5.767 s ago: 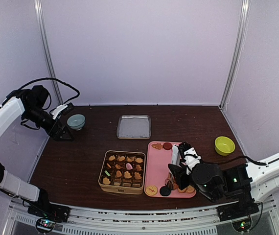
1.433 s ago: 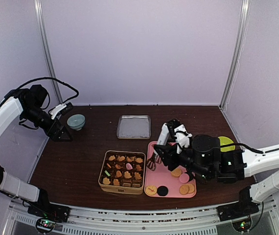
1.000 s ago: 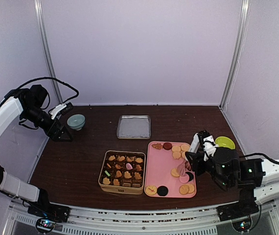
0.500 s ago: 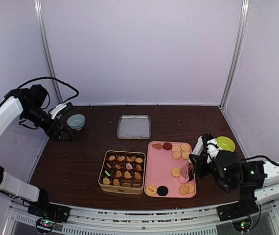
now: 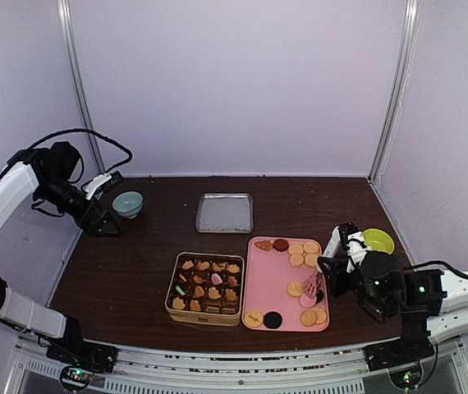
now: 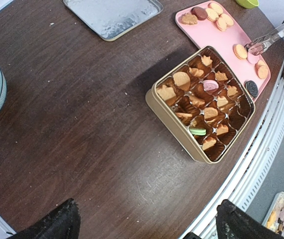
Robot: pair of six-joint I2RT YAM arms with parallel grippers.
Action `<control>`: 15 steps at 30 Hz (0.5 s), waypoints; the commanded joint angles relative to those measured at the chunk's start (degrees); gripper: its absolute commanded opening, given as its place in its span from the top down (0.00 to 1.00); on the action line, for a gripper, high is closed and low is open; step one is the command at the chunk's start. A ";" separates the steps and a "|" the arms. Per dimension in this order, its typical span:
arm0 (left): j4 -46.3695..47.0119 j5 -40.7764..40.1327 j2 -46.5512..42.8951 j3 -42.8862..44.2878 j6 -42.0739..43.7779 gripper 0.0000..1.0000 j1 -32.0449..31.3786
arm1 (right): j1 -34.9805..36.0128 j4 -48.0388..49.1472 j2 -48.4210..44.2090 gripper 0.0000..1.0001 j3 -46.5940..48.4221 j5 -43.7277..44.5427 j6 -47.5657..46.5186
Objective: Pack the cookies
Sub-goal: Pick up the fake cookies from the plate.
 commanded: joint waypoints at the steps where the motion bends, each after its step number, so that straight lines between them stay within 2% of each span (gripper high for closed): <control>1: -0.04 0.99 -0.22 1.53 0.37 0.02 0.39 | -0.15 -1.85 -1.20 0.81 -0.96 0.16 0.53; 5: -0.03 1.01 -0.27 1.53 0.33 0.02 0.37 | -0.12 -2.57 -3.71 0.89 1.12 0.18 -1.03; 15: -0.01 0.75 -0.27 1.71 0.26 0.02 0.34 | 1.62 -3.80 -2.41 0.94 10.68 -1.81 -6.64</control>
